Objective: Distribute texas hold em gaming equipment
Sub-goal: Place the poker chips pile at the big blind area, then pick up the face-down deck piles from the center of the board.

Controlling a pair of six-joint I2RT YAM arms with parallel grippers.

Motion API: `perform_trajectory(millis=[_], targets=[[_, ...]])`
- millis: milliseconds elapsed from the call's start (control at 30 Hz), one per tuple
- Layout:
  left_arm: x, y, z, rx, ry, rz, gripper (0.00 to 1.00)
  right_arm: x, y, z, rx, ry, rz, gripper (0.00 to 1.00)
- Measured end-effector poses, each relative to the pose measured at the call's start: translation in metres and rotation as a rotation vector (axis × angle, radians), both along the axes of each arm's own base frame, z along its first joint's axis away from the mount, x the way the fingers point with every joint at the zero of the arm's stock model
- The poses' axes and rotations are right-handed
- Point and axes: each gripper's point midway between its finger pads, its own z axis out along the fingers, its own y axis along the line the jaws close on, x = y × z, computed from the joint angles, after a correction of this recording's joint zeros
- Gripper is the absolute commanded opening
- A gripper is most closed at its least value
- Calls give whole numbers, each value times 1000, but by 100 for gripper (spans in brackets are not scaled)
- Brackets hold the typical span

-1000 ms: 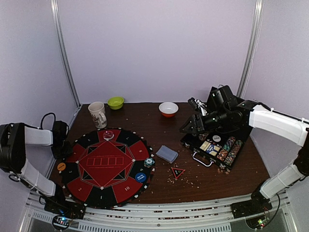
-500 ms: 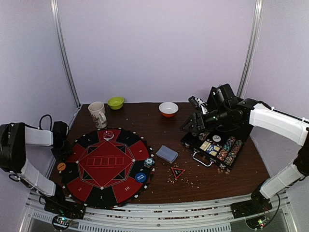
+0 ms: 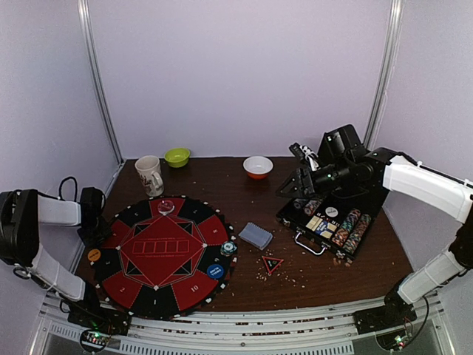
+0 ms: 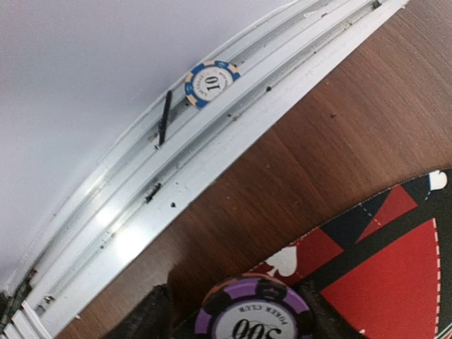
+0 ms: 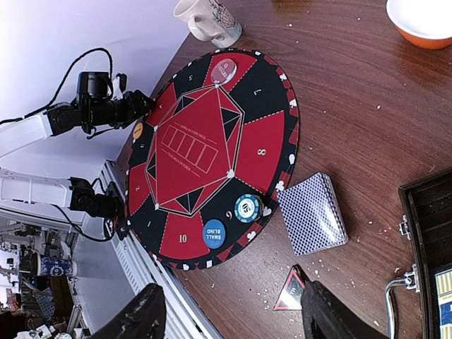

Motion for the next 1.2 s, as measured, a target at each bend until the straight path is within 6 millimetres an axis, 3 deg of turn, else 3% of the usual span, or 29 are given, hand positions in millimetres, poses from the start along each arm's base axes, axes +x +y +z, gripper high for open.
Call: perform_trajectory(millis=[167,367,467,600,667,733,767,900,1067,1200], targets=[[-7,4,2,18,11,14,93,0,0,1,0,3,1,69],[-20,3,14,27,40,2,98,9,-7,7,-55,-44,-30,69],[-21,6,38,56,10,-6,98,18,-16,7,-123,-70,-69,69],[-9,11,89,109,-105,-28,98,21,-21,-3,-206,-74,-87,74],[-1,11,116,137,-169,-57,98,20,-21,-14,-256,-73,-80,80],[9,9,148,168,-244,-102,98,14,-12,-30,-333,-79,-38,96],[14,6,164,182,-280,-130,98,12,-8,-38,-363,-78,-22,100],[32,-12,212,212,-406,-272,98,-6,19,-84,-534,-111,129,100],[45,-49,233,198,-479,-489,98,-19,33,-140,-710,-126,273,100],[48,-82,243,185,-516,-663,98,-14,30,-163,-785,-148,322,100]])
